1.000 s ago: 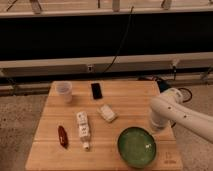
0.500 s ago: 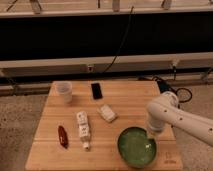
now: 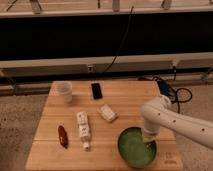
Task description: Push the ceramic bowl across the table
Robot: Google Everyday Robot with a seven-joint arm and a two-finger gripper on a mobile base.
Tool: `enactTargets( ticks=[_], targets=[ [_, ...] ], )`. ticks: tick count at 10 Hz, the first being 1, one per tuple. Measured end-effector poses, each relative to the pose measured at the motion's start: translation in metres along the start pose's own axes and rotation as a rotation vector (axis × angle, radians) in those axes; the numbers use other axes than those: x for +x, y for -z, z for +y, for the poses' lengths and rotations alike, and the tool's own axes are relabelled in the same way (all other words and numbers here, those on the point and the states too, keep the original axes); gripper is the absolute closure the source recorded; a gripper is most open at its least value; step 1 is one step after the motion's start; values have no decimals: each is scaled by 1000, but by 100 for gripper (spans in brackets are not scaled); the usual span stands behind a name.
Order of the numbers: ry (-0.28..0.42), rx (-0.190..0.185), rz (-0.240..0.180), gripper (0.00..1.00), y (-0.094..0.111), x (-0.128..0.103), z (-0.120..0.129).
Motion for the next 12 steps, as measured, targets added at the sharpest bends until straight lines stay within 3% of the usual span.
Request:
enactTargets(
  ticks=[12],
  targets=[
    [37,37,18,96,-20,-19,-12]
  ],
)
